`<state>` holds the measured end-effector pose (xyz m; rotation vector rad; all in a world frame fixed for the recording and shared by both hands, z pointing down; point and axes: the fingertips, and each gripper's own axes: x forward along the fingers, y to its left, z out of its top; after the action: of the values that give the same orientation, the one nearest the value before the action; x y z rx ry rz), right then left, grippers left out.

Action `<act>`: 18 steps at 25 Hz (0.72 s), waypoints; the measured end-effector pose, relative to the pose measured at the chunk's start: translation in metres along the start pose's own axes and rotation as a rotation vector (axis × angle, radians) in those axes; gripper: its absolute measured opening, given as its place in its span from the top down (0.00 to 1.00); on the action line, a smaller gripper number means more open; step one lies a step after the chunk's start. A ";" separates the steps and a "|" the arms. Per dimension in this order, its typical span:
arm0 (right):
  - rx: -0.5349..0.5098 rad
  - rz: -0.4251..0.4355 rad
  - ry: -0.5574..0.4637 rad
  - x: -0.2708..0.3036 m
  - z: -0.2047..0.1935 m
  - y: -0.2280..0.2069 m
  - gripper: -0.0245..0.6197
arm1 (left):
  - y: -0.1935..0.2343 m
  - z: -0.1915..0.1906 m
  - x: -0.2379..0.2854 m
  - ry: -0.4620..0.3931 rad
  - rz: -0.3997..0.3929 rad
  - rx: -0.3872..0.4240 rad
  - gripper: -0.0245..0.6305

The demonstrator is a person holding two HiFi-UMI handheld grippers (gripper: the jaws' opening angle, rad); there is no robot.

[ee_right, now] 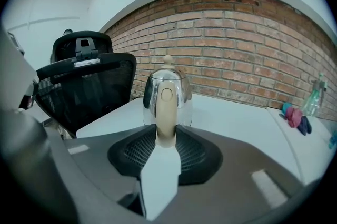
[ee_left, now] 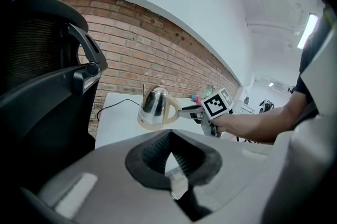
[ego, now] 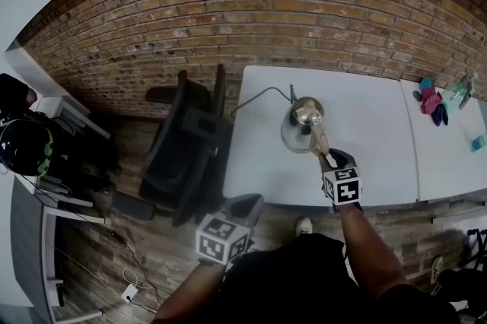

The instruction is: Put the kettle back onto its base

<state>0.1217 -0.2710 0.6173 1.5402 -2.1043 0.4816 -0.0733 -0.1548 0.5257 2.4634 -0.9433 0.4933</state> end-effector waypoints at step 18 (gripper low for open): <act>0.039 -0.048 -0.086 -0.090 0.000 0.036 0.85 | -0.031 -0.016 -0.037 -0.022 -0.089 0.061 0.96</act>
<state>0.1099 -0.1891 0.5660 1.6571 -2.1277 0.4498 -0.0809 -0.1064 0.5121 2.5575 -0.8339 0.4723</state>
